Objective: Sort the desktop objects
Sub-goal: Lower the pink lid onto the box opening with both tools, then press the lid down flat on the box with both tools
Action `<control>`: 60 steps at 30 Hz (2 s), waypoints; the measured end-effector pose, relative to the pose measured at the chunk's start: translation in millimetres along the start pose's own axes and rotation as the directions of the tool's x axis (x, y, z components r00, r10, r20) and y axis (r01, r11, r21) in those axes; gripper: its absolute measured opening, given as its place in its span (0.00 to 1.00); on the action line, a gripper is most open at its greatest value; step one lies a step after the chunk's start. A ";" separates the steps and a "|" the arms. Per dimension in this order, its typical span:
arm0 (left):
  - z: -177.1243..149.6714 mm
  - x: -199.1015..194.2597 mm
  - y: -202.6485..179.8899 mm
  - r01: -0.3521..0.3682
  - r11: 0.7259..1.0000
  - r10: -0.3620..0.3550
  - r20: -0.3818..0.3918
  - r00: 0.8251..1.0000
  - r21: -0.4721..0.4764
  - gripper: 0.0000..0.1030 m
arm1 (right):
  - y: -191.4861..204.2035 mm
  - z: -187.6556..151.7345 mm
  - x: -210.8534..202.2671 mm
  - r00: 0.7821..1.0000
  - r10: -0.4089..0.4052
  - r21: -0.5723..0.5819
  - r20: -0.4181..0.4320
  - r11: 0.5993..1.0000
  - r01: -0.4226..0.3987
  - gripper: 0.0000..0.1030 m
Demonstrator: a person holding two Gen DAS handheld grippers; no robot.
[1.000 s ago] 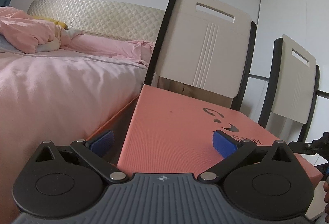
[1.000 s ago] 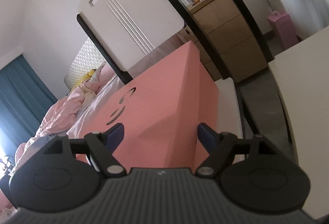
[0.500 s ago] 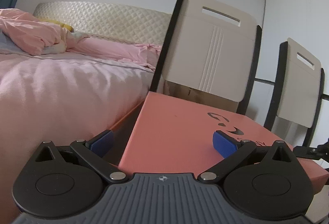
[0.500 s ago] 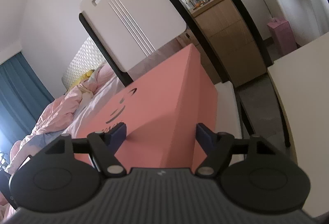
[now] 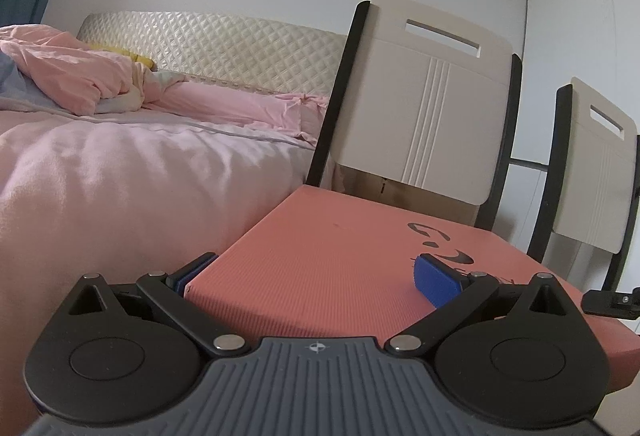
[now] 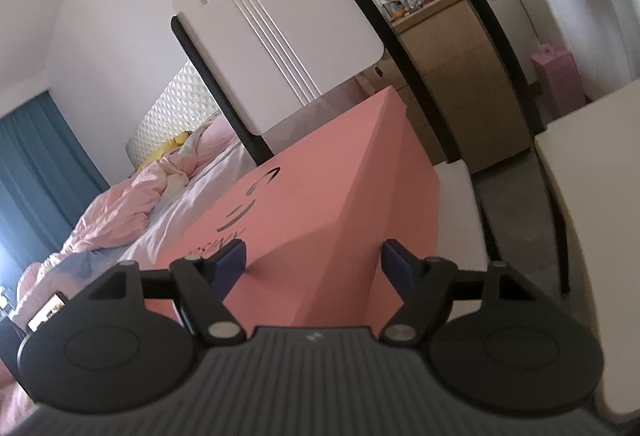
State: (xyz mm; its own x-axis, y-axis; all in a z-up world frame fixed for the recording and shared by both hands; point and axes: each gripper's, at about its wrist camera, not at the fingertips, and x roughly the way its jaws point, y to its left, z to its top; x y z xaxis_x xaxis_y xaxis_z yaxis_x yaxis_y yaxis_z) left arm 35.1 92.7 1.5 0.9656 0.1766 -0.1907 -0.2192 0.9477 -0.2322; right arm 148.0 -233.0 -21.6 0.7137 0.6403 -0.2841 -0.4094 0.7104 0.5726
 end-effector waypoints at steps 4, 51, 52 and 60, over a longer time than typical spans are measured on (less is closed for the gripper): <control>-0.4 -0.2 -0.4 -0.002 1.000 0.002 0.001 1.000 0.002 1.00 | -1.4 -1.7 -4.4 1.000 0.011 -0.004 -0.016 1.000 -0.011 0.73; 7.3 30.7 -9.5 -0.146 0.981 0.150 -0.023 0.988 0.131 1.00 | 13.6 -0.7 7.7 0.999 -0.026 -0.051 0.019 0.998 0.027 0.54; 7.3 31.1 -10.1 -0.146 0.980 0.151 -0.024 0.988 0.132 1.00 | 13.1 -0.4 7.1 1.000 -0.026 -0.048 0.017 0.998 0.027 0.53; 8.5 43.6 -13.6 -0.104 0.985 0.114 -0.065 0.991 0.137 1.00 | 9.2 1.2 3.2 0.999 -0.043 -0.050 0.008 0.998 0.043 0.53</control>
State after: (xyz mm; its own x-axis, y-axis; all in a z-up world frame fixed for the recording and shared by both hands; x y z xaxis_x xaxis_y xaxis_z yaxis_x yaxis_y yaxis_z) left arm 81.4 89.8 4.4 0.9232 0.2656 -0.2777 -0.2973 0.9515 -0.0785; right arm 147.2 -224.8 -16.4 0.7351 0.6070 -0.3020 -0.4060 0.7508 0.5210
